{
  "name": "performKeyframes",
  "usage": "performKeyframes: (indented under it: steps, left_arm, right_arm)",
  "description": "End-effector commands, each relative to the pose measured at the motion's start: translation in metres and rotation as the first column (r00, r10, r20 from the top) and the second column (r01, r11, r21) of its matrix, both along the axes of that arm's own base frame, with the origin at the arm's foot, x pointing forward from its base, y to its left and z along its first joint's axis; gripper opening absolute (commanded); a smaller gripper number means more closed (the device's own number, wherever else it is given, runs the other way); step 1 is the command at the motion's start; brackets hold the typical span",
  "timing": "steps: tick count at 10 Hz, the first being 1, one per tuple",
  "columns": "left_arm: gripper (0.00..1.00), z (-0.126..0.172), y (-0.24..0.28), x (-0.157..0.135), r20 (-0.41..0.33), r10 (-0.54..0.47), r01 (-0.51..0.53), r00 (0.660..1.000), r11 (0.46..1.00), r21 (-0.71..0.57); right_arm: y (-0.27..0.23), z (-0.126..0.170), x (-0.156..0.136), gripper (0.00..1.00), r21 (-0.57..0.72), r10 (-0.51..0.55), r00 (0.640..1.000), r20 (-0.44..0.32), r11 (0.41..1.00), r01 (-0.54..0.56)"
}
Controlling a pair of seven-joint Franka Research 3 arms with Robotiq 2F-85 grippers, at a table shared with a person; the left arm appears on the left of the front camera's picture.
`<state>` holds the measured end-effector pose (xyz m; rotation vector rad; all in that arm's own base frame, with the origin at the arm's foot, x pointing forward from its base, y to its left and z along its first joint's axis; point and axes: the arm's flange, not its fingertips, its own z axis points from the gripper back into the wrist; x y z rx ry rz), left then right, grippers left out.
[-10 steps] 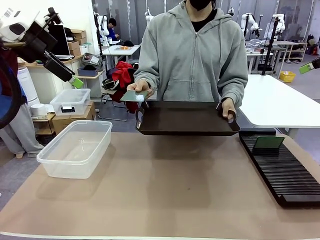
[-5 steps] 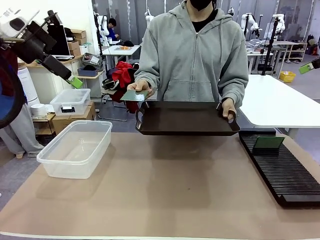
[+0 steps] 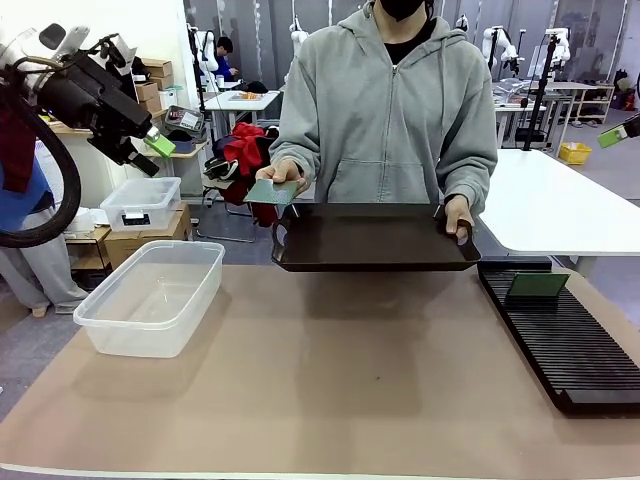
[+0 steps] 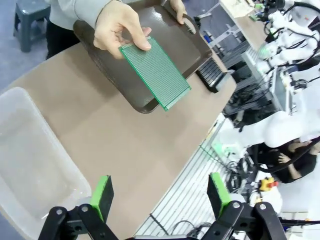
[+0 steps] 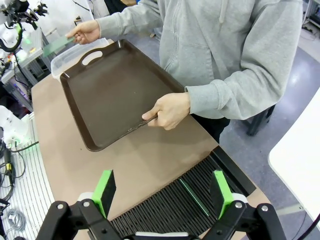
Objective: Sort PCBs into racks and boxes based on the side picked up.
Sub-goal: Pick up the Blank PCB handed by the Human.
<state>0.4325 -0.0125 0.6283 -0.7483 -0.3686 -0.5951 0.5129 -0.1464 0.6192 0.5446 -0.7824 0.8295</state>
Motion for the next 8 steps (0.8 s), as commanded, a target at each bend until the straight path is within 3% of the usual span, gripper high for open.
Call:
performKeyframes:
  steps: [1,2,3,4,8]
  left_arm:
    - [1.0,-0.0048,-0.0007,0.0071,-0.1,0.02,-0.03,0.995,0.995,-0.095]
    - [1.0,-0.0099,-0.0065,0.0086,-0.096,0.027,-0.036,0.995,0.995,-0.097]
    - [1.0,-0.011,-0.0043,0.0078,-0.033,-0.042,0.043,0.999,0.999,0.012]
    - [1.0,-0.0125,-0.0007,0.0084,-0.071,0.006,-0.011,0.997,0.997,-0.073]
    - [1.0,-0.0145,-0.0029,0.0102,-0.067,0.012,-0.015,0.998,0.999,-0.05]
  right_arm:
    - [0.0027,0.0002,0.0001,1.0,0.014,0.006,1.0,0.0,1.0,-0.006]
    - [0.0027,0.0002,0.0001,1.0,0.014,0.006,1.0,0.0,1.0,-0.006]
    - [0.0027,0.0002,0.0001,1.0,0.014,0.006,1.0,0.0,1.0,-0.006]
    - [0.0027,0.0002,0.0001,1.0,0.014,0.006,1.0,0.0,1.0,-0.006]
    - [0.0027,0.0002,0.0001,1.0,0.014,0.006,1.0,0.0,1.0,-0.006]
